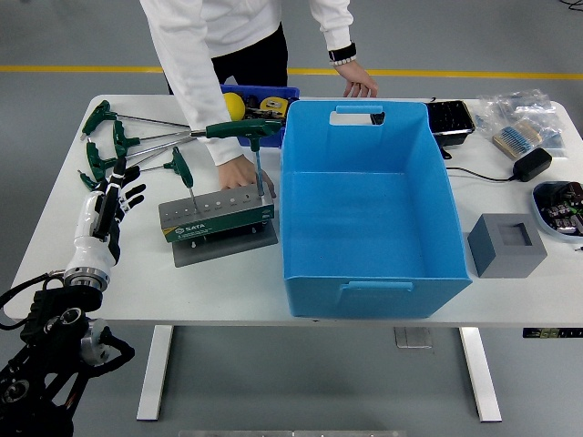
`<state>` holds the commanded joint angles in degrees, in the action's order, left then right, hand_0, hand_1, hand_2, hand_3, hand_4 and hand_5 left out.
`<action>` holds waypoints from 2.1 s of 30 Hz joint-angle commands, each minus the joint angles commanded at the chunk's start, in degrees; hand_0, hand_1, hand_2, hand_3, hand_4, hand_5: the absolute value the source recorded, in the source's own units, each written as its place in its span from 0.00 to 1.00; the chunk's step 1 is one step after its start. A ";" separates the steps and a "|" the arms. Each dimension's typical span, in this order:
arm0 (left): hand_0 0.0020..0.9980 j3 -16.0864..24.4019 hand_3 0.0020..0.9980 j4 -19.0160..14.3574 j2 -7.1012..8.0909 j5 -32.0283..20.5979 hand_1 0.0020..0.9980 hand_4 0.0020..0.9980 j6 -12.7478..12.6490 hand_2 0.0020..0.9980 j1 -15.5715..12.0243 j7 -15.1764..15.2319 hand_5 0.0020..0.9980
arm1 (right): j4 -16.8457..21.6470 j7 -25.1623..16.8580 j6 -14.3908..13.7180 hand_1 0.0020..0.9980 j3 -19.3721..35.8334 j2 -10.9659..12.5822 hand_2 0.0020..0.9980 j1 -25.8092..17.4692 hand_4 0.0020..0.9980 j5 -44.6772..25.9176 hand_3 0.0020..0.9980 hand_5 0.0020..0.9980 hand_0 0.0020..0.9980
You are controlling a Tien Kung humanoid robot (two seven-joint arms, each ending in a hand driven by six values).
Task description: Lift tool from toolbox,place it in box,lift tool from toolbox,place it in box
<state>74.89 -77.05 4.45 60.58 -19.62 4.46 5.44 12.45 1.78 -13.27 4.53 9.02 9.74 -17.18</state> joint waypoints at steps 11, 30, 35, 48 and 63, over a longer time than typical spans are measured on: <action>0.77 0.10 0.72 -0.36 0.30 1.56 0.78 0.97 0.19 0.84 0.05 -0.62 0.85 | 0.08 0.11 0.17 0.75 0.12 -0.04 0.79 -0.45 0.85 0.99 0.62 0.77 0.72; 0.94 -14.46 0.88 -13.89 9.99 41.66 0.95 1.00 0.09 0.99 14.74 -16.78 0.68 | -0.05 1.35 0.24 0.75 2.33 -0.23 0.79 -0.35 0.85 5.32 0.63 0.77 0.72; 0.99 -18.90 0.91 -12.02 10.54 53.58 0.98 1.00 0.66 1.00 22.78 -18.86 0.67 | 0.05 1.43 0.27 0.75 2.39 -0.21 0.79 -0.11 0.86 5.97 0.64 0.78 0.72; 1.00 -27.78 0.92 -0.44 6.34 68.90 0.99 1.00 13.01 1.00 33.81 -28.49 0.67 | 0.25 1.99 0.03 0.75 3.17 -0.16 0.79 0.09 0.86 7.42 0.63 0.78 0.72; 0.89 -32.22 0.84 12.53 1.97 69.23 0.89 1.00 7.54 0.91 38.08 -28.59 0.70 | 0.40 2.10 -0.31 0.75 3.73 0.27 0.79 0.69 0.86 8.76 0.63 0.79 0.72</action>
<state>42.68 -64.53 6.41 129.81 -12.07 42.54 -23.15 12.84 3.87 -13.58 8.26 9.28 10.43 -8.42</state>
